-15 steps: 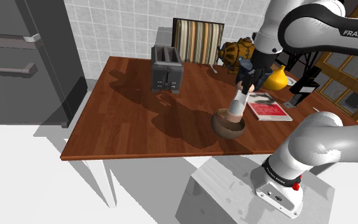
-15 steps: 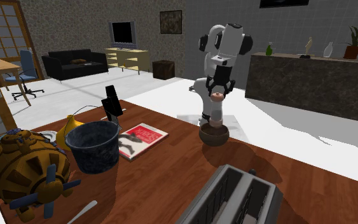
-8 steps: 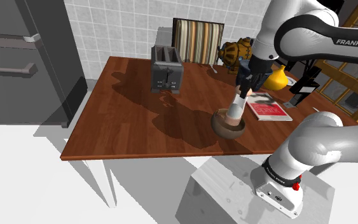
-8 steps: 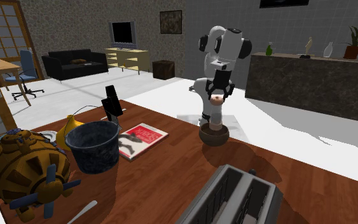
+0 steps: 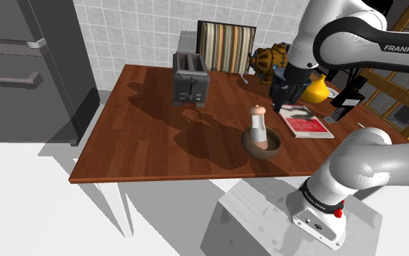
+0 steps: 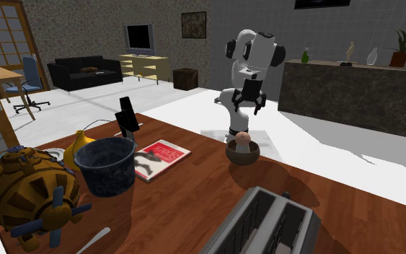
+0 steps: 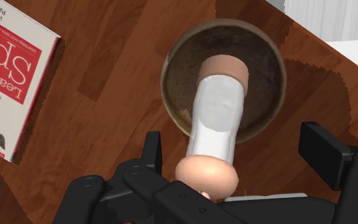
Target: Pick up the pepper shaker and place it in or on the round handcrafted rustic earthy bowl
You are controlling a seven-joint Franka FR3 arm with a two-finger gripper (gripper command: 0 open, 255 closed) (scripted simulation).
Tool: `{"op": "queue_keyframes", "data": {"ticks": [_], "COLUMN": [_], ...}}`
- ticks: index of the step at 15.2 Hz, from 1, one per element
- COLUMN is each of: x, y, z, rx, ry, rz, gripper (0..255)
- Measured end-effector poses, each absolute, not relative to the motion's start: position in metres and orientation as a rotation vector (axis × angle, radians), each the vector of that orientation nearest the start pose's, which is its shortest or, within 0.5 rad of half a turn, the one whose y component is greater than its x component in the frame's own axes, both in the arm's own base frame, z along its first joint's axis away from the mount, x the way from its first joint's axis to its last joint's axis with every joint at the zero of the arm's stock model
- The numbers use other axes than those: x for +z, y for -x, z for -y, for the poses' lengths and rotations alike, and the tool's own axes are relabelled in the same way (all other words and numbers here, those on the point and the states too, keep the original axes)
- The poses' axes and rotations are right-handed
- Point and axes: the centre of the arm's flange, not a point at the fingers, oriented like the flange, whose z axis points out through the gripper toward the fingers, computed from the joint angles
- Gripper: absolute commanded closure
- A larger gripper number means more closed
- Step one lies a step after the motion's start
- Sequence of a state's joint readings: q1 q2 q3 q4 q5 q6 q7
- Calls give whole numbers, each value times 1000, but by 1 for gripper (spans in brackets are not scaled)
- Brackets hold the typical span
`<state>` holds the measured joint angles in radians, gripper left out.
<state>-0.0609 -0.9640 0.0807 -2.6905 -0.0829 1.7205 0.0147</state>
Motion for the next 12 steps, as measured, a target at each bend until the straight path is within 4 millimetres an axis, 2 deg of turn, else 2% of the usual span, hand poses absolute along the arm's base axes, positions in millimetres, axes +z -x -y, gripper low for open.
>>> {"op": "queue_keyframes", "data": {"ticks": [2, 7, 12], "x": [495, 539, 545], "y": [-267, -267, -268], "z": [1, -5, -7], "rx": [13, 12, 13], "ry": [3290, 3290, 3290], "rz": [-28, -28, -28], "gripper": [0, 0, 0]}}
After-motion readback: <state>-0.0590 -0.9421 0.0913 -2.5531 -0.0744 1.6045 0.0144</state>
